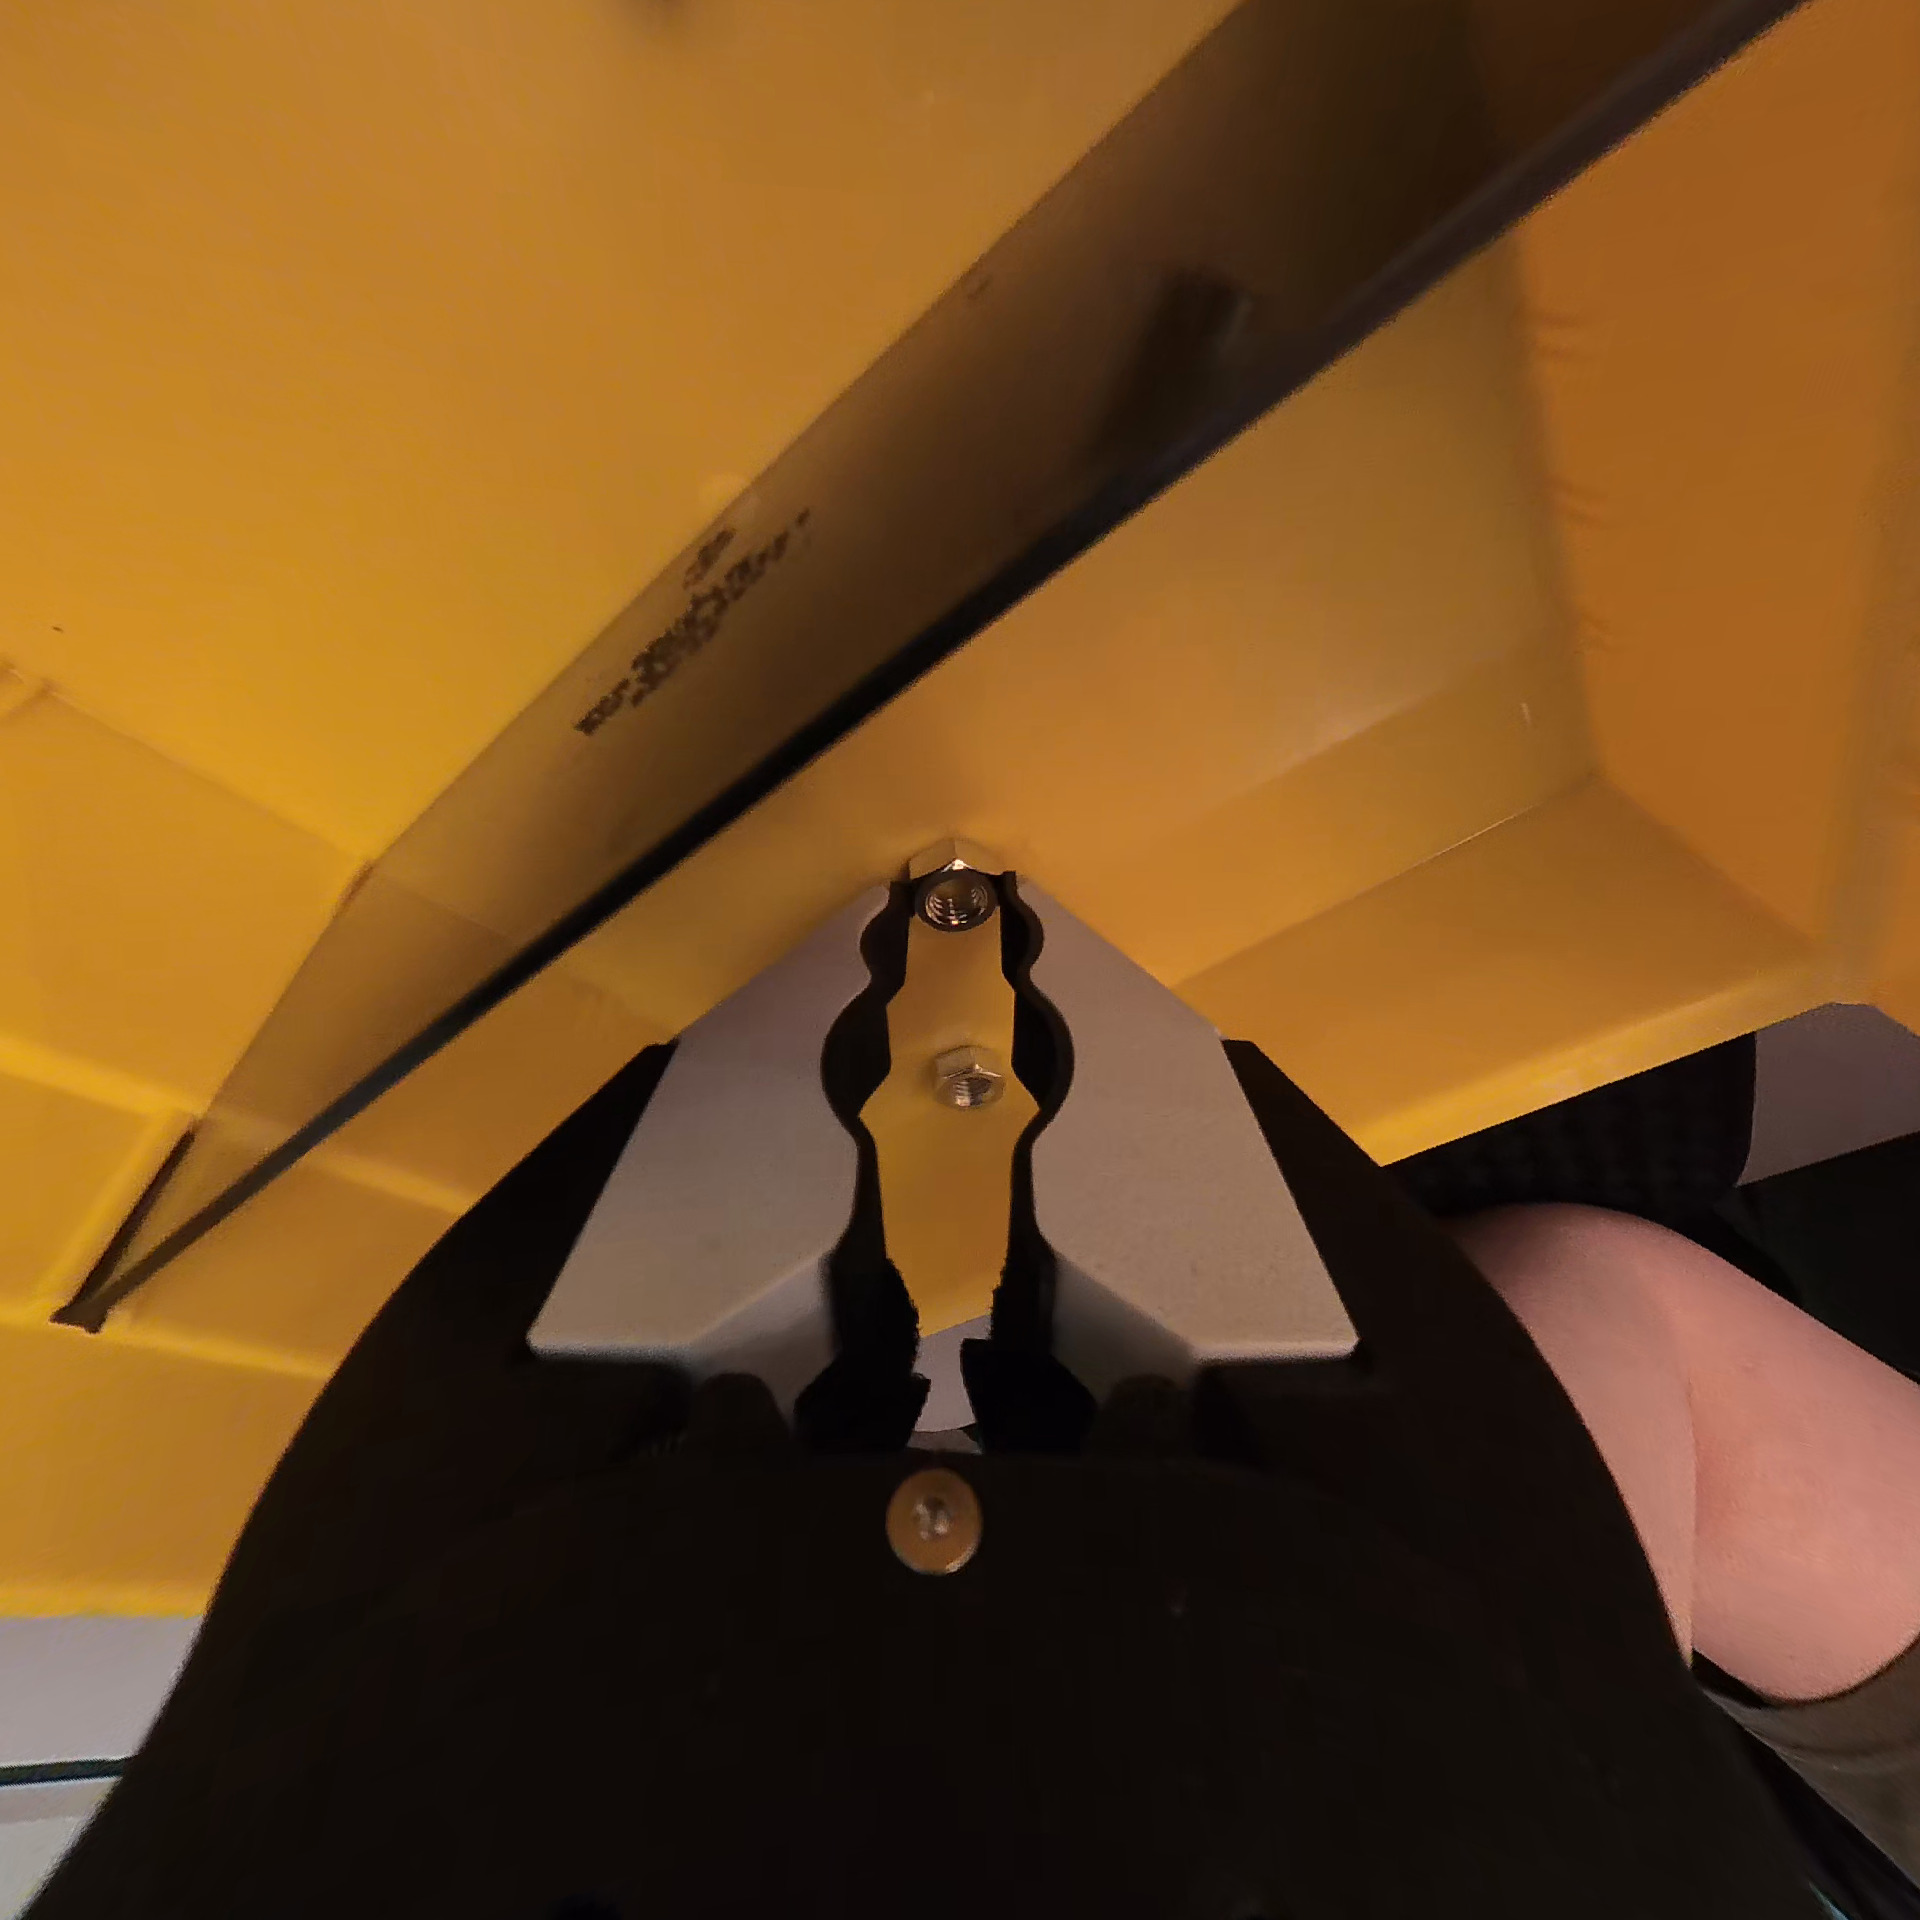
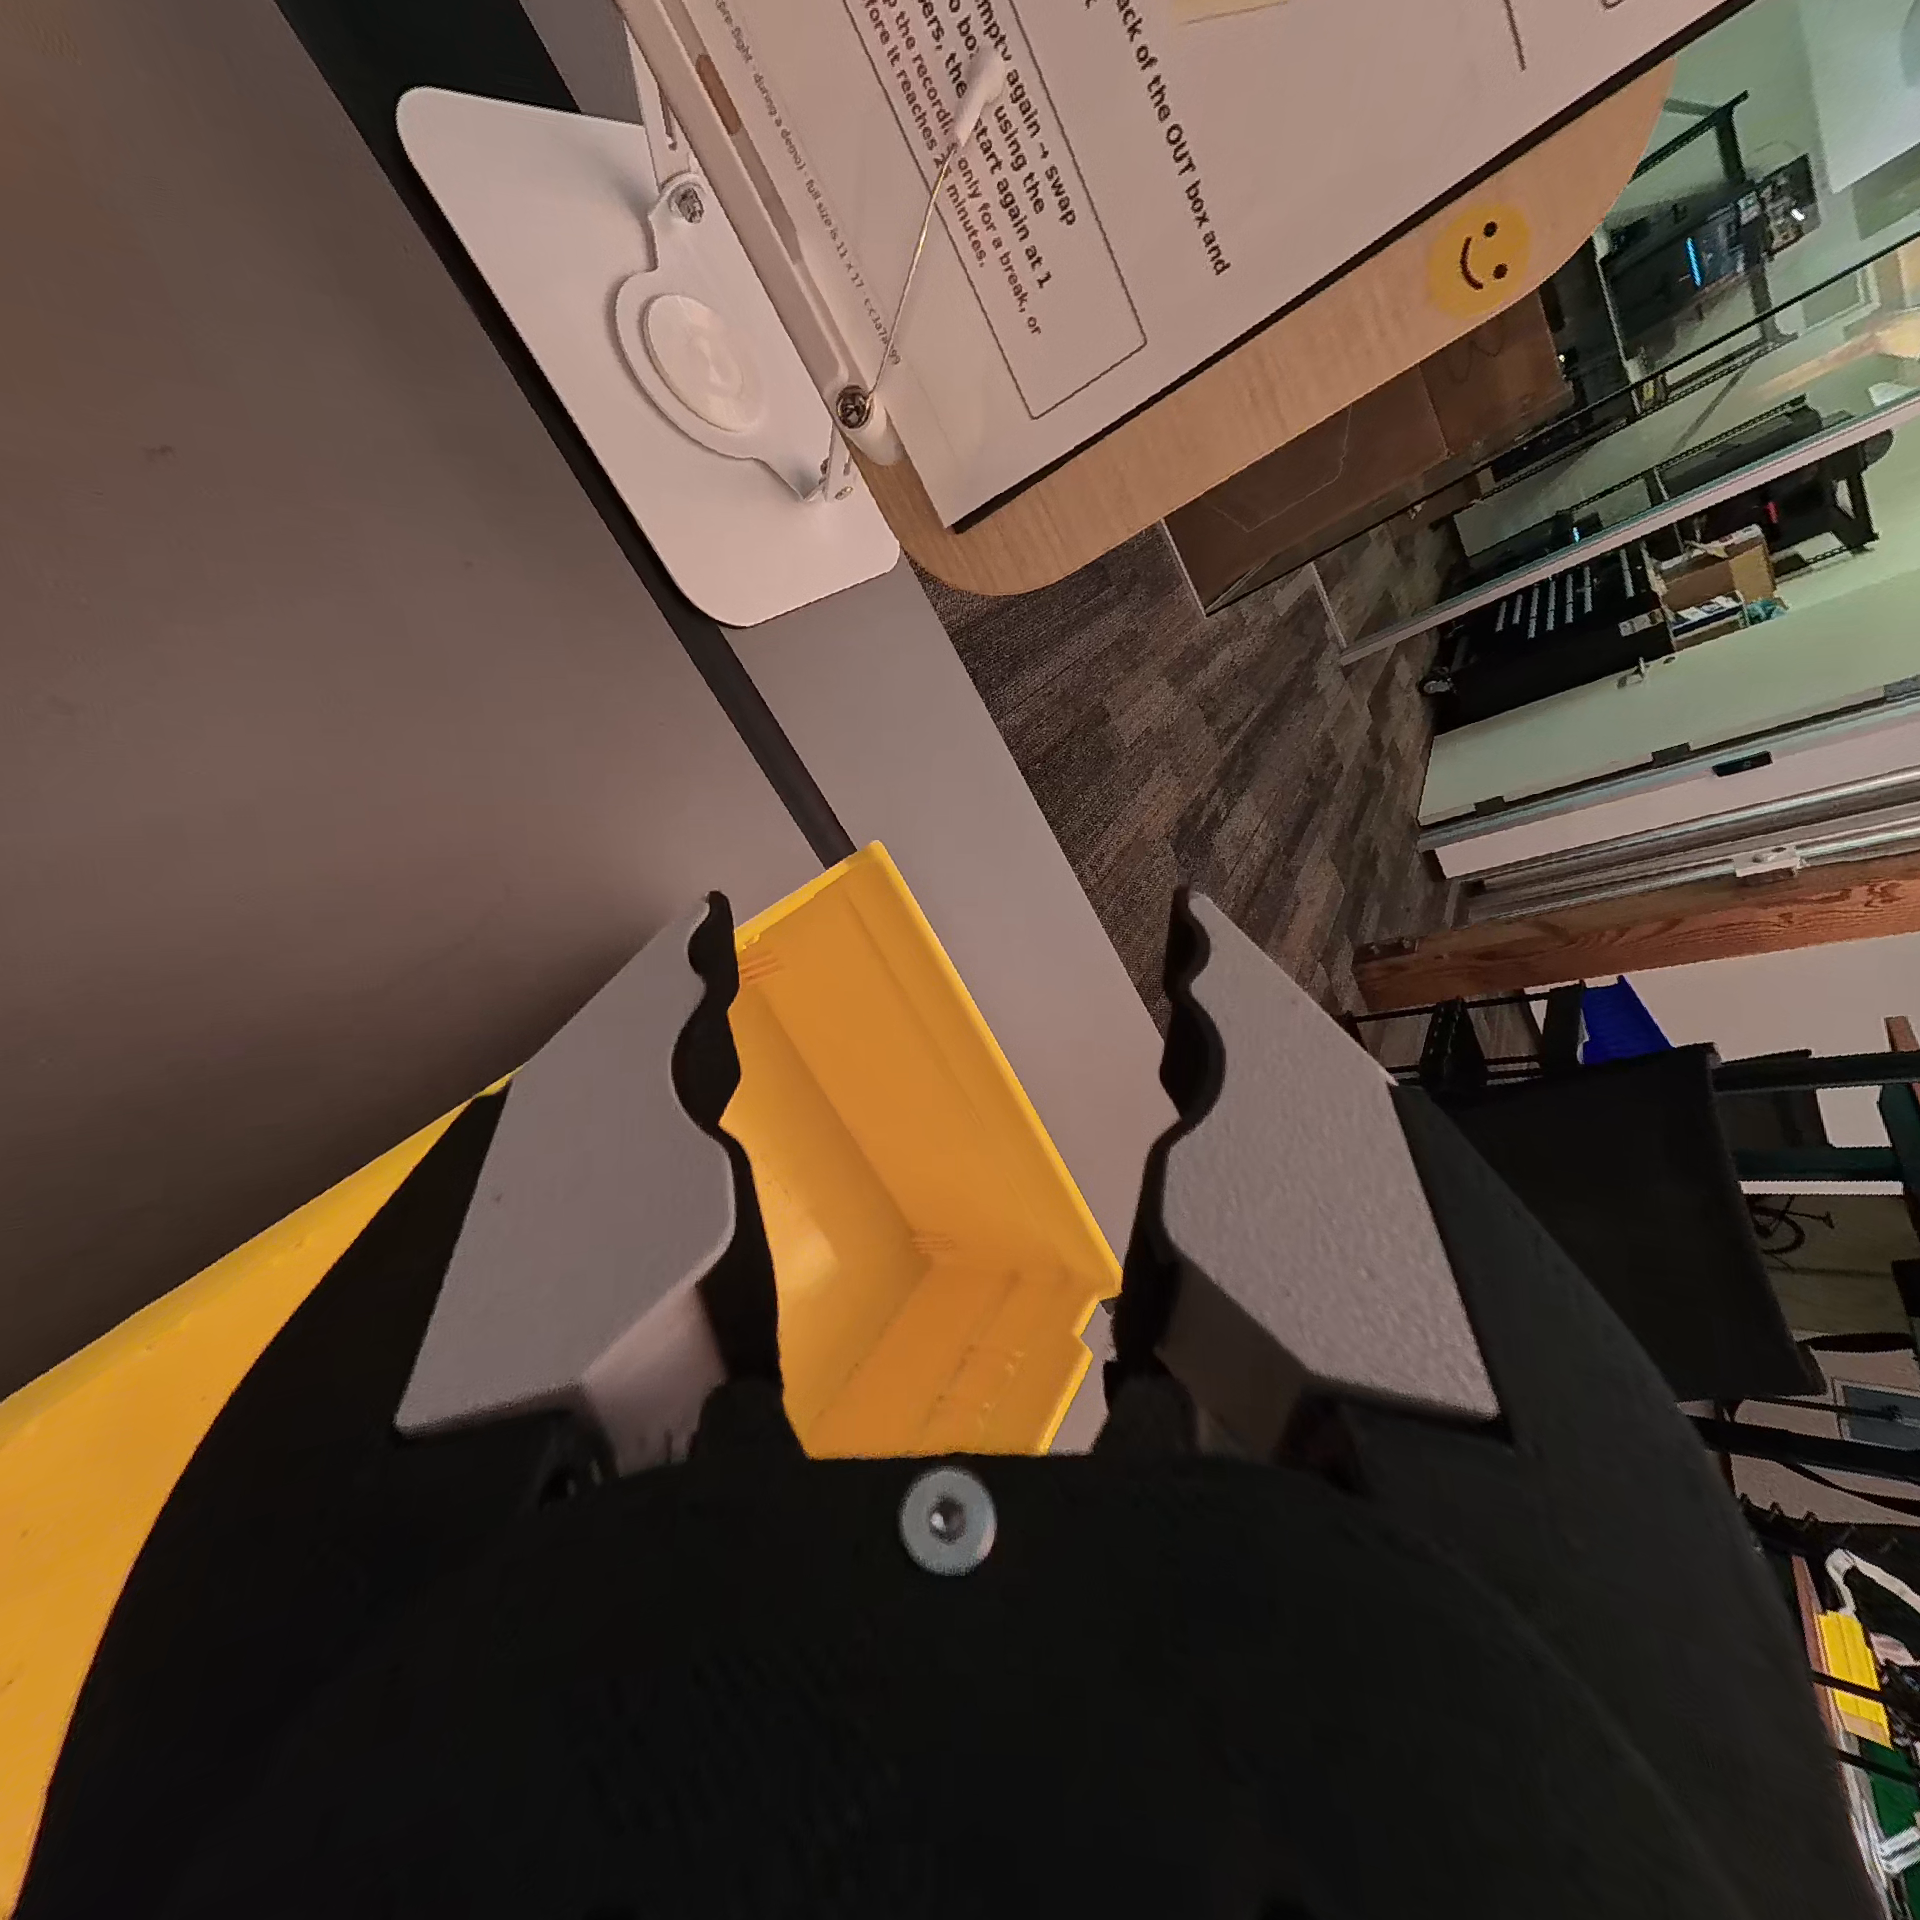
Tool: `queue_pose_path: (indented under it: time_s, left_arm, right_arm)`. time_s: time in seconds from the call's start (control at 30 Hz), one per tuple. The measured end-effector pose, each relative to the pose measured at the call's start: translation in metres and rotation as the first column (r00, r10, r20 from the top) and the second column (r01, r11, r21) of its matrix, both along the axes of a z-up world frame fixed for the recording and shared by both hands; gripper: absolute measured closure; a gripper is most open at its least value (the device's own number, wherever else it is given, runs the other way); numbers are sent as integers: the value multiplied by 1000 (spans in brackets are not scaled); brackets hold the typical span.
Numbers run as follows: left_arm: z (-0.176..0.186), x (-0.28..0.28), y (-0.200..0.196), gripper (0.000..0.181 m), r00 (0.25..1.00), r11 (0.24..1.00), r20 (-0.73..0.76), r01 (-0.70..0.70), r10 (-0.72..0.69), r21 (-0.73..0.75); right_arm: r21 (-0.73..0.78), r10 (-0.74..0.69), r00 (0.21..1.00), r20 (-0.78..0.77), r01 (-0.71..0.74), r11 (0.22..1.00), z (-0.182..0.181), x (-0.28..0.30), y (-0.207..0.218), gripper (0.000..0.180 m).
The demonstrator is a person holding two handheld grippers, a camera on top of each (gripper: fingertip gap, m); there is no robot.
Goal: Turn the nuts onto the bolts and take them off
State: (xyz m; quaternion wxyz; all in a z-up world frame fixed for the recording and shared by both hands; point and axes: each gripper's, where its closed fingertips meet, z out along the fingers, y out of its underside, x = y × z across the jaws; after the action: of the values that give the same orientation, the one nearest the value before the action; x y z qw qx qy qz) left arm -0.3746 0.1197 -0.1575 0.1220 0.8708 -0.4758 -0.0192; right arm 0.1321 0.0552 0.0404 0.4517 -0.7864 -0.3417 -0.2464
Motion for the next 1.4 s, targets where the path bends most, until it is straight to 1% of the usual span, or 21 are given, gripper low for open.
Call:
queue_pose_path:
  time_s: [0.17,0.33,0.5,0.63,0.73,0.83,0.9,1.0,1.07,1.13,1.2,1.23,1.27,1.3,1.4]
  left_arm:
    - [1,0,-1,165,1000,1000,1,7,-7,-2]
    - [5,5,-4,165,999,999,37,37,-37,3]
    - [5,4,-10,165,997,998,35,66,-65,-17]
    - [6,3,-8,165,997,997,35,72,-72,-5]
    - [13,10,1,165,994,995,67,83,-87,61]
    - [32,24,17,165,984,978,133,90,-116,191]
    - [50,35,24,165,972,953,177,98,-153,288]
    - [81,59,23,165,937,905,255,121,-240,407]
    - [105,76,19,165,909,853,274,142,-313,503]
    - [131,97,15,165,874,775,280,156,-397,612]
    - [160,117,17,165,849,664,265,128,-458,736]
    - [169,129,13,165,833,634,276,111,-479,765]
    - [173,145,4,165,809,636,304,108,-502,764]
    - [171,164,-9,165,778,657,340,121,-529,744]
    - [155,234,-52,165,653,705,449,189,-610,683]
  right_arm:
    - [-4,-5,1000,-1,5,1000,-1,2,0,97]
    - [-16,-12,1000,8,12,1000,-4,4,0,97]
    - [-25,-14,1000,14,14,1000,-6,4,0,97]
    - [-28,-16,1000,19,16,999,-7,4,0,97]
    - [-29,-18,1000,26,19,999,-7,5,0,97]
    - [-29,-19,999,28,20,999,-7,5,0,97]
    - [-30,-20,999,32,21,999,-7,4,0,97]
    - [-37,-20,999,41,22,999,-9,4,1,97]
    - [-43,-19,999,49,21,999,-11,4,2,97]
    - [-48,-21,998,59,24,999,-12,5,2,97]
    - [-50,-28,998,64,32,998,-13,7,1,97]
    - [-48,-32,997,63,35,998,-12,8,1,97]
    - [-45,-34,998,61,37,998,-11,9,0,97]
    - [-42,-35,998,59,38,998,-10,10,0,97]
    - [-38,-39,997,62,42,998,-9,11,-1,97]
